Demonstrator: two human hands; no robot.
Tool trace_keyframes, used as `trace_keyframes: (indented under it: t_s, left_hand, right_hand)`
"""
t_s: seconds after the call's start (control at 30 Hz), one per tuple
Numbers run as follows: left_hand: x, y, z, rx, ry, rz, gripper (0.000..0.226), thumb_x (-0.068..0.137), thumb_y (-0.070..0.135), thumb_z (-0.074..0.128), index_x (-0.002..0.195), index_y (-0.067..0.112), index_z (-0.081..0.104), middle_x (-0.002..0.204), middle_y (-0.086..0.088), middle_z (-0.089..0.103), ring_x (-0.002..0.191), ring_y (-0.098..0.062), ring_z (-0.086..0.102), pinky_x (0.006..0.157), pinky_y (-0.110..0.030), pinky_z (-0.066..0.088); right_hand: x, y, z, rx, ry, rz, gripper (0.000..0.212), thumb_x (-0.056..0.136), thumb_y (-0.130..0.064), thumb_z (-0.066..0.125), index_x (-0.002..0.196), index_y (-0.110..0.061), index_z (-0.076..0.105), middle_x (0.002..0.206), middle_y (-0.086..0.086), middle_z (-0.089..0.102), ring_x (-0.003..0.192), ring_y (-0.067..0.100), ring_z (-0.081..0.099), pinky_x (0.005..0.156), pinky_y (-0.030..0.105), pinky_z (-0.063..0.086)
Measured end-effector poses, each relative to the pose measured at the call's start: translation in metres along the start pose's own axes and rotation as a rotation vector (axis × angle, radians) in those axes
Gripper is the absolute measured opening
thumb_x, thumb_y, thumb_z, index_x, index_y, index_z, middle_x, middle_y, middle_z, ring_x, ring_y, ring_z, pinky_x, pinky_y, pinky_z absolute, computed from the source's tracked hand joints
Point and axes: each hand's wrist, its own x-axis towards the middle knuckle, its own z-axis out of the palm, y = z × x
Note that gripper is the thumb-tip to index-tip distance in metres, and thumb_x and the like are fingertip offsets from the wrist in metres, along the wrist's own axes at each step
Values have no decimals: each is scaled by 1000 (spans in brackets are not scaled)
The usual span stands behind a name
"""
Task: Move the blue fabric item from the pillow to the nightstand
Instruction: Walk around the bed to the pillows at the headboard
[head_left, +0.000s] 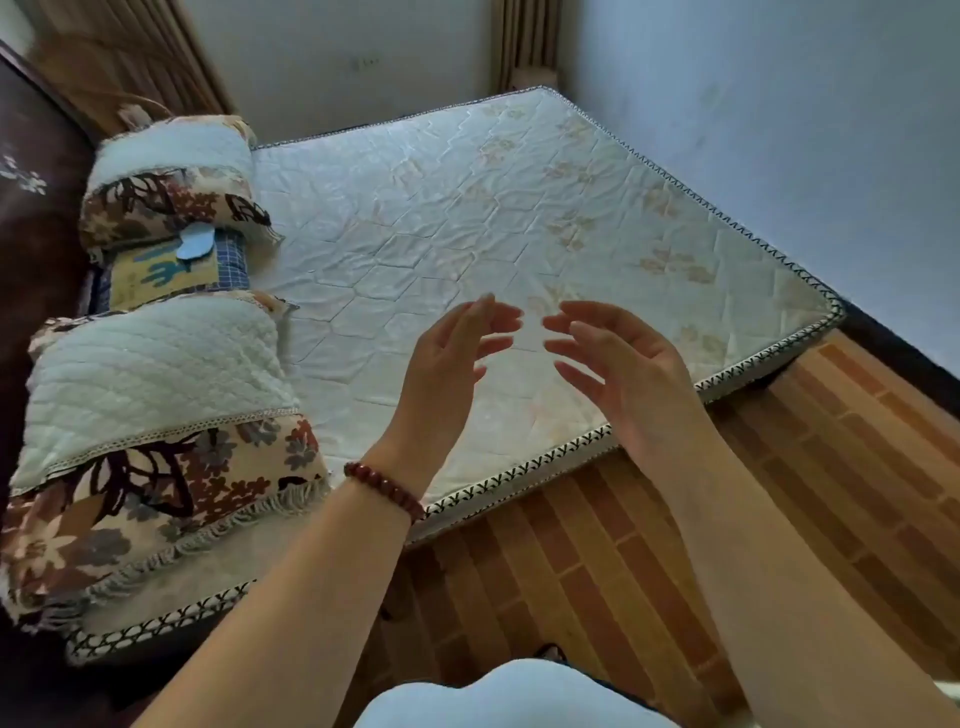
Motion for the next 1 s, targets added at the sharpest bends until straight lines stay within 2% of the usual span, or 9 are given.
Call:
trace_keyframes:
  t_s: [0.37, 0.53, 0.77, 0.9, 1.0]
  left_hand:
    - [40, -13, 114, -6, -203, -63, 28, 96, 32, 40, 92, 20, 65, 100, 0, 70, 103, -21, 63, 98, -45, 40]
    - [68, -15, 135, 66, -279, -46, 34, 97, 34, 36, 102, 19, 66, 106, -4, 71, 104, -21, 64, 100, -48, 38]
    - [138, -17, 175, 51, -441, -78, 37, 96, 35, 35, 108, 19, 66, 108, -3, 71, 104, -20, 64, 100, -46, 38]
    - [187, -5, 200, 49, -534, -54, 37, 97, 32, 37, 110, 12, 66, 109, -6, 71, 102, -21, 65, 96, -42, 39]
    - [226, 0, 215, 34, -574, -37, 37, 97, 30, 39, 109, 10, 67, 108, -6, 72, 100, -20, 66, 94, -39, 41]
  right_hand:
    - [3, -26, -111, 65, 182, -48, 16, 76, -23, 67, 88, -29, 75, 97, -5, 76, 94, 13, 68, 81, 25, 52]
    - [20, -25, -137, 93, 247, -52, 16, 78, -23, 68, 90, -30, 74, 99, -4, 75, 96, 13, 68, 82, 24, 51]
    - [68, -39, -169, 55, 402, -85, 16, 81, -22, 67, 94, -30, 73, 100, -3, 74, 97, 14, 67, 85, 28, 49]
    - [104, -59, -186, 14, 447, -127, 20, 84, -23, 64, 100, -34, 70, 103, -3, 74, 98, 14, 68, 81, 23, 52]
    - [134, -71, -199, 27, 490, -158, 21, 87, -18, 62, 100, -32, 70, 106, -2, 73, 98, 16, 68, 82, 25, 52]
